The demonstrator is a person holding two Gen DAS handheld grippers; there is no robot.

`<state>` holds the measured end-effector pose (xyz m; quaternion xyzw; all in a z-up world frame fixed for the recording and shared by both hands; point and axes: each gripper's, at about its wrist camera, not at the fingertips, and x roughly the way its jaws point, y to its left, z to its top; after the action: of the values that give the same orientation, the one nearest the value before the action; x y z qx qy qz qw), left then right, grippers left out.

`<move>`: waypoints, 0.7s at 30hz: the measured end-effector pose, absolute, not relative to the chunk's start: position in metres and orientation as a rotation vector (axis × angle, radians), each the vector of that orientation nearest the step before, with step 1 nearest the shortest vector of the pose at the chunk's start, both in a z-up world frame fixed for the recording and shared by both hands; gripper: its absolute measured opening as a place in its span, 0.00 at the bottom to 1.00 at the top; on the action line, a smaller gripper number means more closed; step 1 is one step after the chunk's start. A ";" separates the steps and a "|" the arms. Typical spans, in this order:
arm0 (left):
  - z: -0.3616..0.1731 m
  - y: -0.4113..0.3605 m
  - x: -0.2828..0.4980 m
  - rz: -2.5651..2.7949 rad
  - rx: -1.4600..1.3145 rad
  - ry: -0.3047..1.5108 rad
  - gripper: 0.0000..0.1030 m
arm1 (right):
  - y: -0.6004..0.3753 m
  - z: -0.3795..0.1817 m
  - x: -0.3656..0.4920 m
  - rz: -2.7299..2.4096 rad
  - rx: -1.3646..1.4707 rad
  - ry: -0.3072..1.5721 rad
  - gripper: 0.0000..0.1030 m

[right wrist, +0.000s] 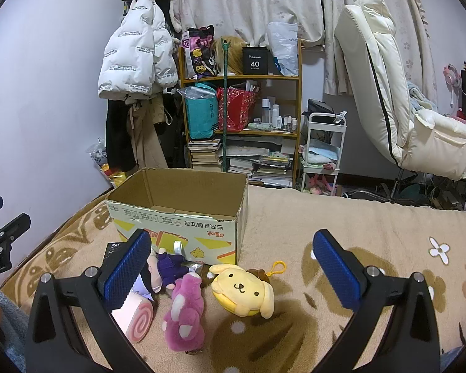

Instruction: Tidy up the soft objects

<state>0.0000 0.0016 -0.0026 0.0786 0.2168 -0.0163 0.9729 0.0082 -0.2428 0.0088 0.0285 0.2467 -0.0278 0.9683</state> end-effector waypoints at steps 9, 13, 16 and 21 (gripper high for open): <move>-0.003 0.005 0.000 -0.035 0.156 0.439 0.97 | -0.243 0.009 0.008 -0.057 0.059 0.498 1.00; -0.003 0.005 0.000 -0.035 0.156 0.439 0.97 | -0.243 0.008 0.008 -0.057 0.060 0.498 1.00; -0.003 0.006 0.000 -0.033 0.156 0.438 0.98 | -0.243 0.009 0.008 -0.057 0.061 0.499 1.00; -0.003 0.006 0.000 -0.035 0.156 0.439 0.97 | -0.243 0.009 0.008 -0.057 0.061 0.499 1.00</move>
<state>-0.0003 0.0063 -0.0028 0.0773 0.2175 -0.0176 0.9728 0.0083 -0.2432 0.0088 0.0301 0.2468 -0.0284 0.9682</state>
